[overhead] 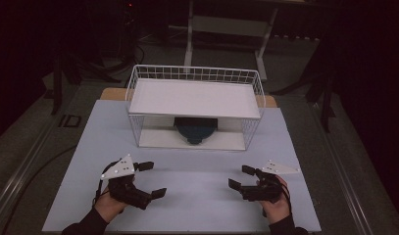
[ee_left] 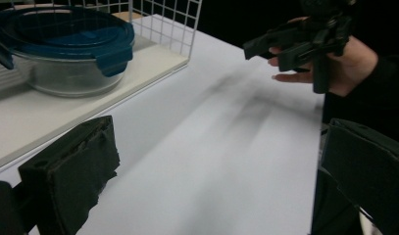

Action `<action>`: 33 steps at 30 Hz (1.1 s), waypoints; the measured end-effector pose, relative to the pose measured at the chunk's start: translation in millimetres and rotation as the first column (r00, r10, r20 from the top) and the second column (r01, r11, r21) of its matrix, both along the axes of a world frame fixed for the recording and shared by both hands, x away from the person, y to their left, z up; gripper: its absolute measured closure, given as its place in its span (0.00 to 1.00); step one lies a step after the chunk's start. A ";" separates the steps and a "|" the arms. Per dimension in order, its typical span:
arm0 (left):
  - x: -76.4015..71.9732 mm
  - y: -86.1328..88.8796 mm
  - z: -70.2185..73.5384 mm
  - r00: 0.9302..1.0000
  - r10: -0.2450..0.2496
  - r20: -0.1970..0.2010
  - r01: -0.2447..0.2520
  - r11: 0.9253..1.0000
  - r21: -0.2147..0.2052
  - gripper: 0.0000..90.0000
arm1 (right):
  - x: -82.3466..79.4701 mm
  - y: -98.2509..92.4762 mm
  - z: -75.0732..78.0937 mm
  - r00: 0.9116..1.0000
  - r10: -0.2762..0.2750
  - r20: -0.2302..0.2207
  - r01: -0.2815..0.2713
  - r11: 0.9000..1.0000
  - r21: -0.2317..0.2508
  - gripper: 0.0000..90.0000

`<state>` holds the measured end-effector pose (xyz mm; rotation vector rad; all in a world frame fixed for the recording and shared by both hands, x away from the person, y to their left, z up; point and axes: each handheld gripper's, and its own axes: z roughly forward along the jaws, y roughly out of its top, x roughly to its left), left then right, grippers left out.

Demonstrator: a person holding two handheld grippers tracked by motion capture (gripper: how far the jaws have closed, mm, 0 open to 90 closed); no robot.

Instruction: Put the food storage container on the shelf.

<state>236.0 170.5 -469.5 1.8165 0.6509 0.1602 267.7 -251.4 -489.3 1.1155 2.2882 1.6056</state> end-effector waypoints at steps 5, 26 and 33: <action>-2.2 4.5 -1.7 1.000 -0.009 -0.002 0.009 1.000 0.002 0.01 | -4.2 -12.2 -2.9 1.000 -0.011 0.000 0.011 1.000 -0.012 0.16; -6.1 14.1 -16.8 1.000 0.010 -0.013 -0.011 1.000 -0.013 0.01 | -11.2 -40.1 -13.7 0.999 -0.024 0.025 0.024 1.000 -0.009 0.15; -5.1 12.0 -20.8 1.000 0.005 -0.019 -0.005 1.000 -0.001 0.01 | -9.5 -39.3 -17.0 1.000 -0.015 0.019 0.015 1.000 -0.005 0.15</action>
